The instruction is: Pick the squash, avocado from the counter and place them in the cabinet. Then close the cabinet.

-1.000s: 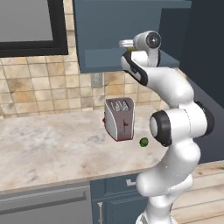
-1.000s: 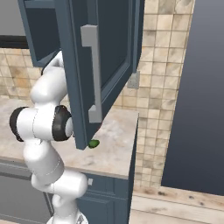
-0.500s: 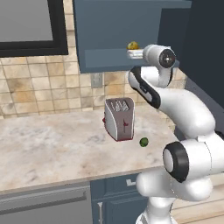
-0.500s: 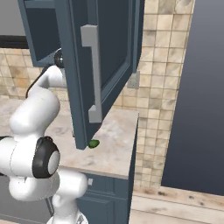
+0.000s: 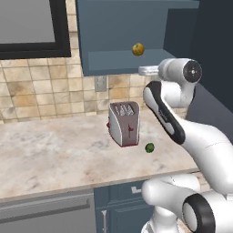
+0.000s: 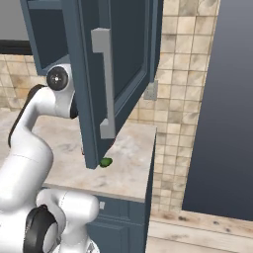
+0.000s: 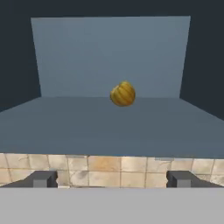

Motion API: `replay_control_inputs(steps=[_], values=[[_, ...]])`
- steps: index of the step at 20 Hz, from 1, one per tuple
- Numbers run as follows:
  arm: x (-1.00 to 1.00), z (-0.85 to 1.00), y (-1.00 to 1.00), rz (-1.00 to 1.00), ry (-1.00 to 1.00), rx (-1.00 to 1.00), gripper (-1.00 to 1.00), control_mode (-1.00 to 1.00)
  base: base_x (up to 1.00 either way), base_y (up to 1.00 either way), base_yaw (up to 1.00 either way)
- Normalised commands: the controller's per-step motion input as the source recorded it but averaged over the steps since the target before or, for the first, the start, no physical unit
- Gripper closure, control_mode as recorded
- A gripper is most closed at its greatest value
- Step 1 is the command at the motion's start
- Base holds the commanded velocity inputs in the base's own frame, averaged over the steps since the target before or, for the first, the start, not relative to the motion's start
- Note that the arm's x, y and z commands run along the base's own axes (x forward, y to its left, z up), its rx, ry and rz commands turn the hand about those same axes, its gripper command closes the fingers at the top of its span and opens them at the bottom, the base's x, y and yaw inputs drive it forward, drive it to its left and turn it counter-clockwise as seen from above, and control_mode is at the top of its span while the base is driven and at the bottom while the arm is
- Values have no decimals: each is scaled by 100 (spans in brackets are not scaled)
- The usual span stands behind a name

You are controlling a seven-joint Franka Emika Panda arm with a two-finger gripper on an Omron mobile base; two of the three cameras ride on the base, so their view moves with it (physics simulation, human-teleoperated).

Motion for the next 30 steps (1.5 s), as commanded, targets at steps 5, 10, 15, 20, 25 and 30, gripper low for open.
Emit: replay_control_inputs(steps=[5,10,15,20,25,30], values=[[-97,-16,0,3,56,5,-100,-100,0,0,0],[-45,-53,0,0,40,0,-100,-100,0,0,0],[-11,-89,13,0,16,0,-100,-100,0,0,0],[0,-93,1,0,12,0,-100,-100,0,0,0],[0,-87,0,0,9,-4,-100,-100,0,0,0],[0,-73,0,0,7,-8,-100,-100,0,0,0]])
